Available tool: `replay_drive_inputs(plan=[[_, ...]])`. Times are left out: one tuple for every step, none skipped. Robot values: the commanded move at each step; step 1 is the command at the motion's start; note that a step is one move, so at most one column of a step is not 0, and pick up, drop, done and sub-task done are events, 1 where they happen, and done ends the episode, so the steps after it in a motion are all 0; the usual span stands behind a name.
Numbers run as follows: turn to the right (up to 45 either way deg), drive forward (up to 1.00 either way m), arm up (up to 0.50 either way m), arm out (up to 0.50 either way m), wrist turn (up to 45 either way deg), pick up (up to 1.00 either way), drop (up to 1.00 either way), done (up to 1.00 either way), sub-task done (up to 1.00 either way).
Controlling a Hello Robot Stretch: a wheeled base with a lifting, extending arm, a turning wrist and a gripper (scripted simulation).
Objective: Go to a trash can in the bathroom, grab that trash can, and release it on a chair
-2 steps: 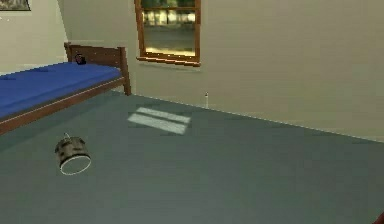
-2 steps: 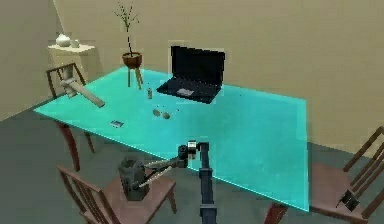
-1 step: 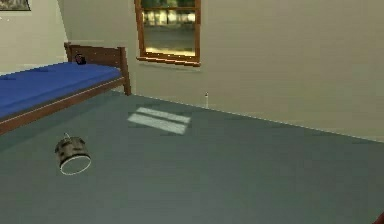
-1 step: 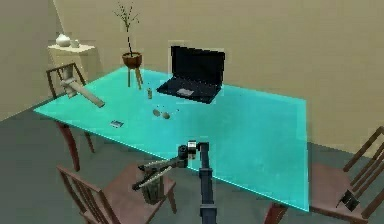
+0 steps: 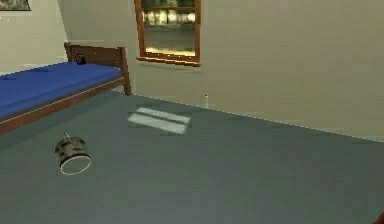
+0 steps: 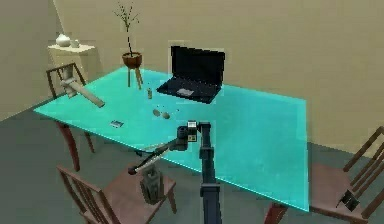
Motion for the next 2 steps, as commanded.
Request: replay_drive_inputs(plan=[[0.0, 0.00, 0.00, -0.08, 0.0, 0.00, 0.00, 0.00, 0.00], [0.0, 0.00, 0.00, 0.00, 0.0, 0.00, 0.00, 1.00, 0.00]])
